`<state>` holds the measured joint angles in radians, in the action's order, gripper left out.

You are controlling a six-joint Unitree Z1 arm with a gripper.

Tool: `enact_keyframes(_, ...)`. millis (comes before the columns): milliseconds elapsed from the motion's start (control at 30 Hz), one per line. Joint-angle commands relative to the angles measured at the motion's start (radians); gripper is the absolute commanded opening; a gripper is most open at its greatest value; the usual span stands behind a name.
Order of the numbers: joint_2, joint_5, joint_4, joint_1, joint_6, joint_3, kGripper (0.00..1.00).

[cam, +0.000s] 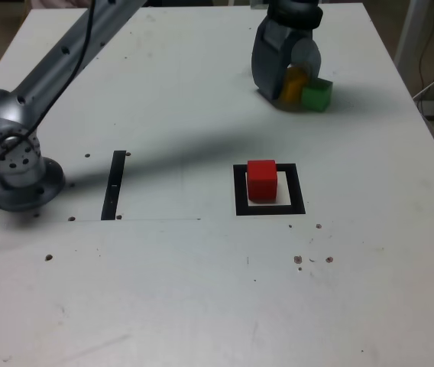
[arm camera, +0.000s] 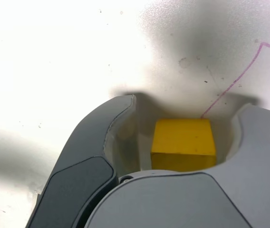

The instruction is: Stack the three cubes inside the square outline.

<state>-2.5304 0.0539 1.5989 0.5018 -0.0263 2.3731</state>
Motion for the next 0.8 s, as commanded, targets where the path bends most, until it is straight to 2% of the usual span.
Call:
enact_keyframes(0,-0.004,-0.001,0.014,0.001,-0.002,0.001,0.36)
enact_keyframes(467,0.016,0.003,0.02,0.001,-0.014,-0.003,0.36)
enact_keyframes(767,0.097,0.018,0.024,-0.012,-0.026,-0.057,0.36)
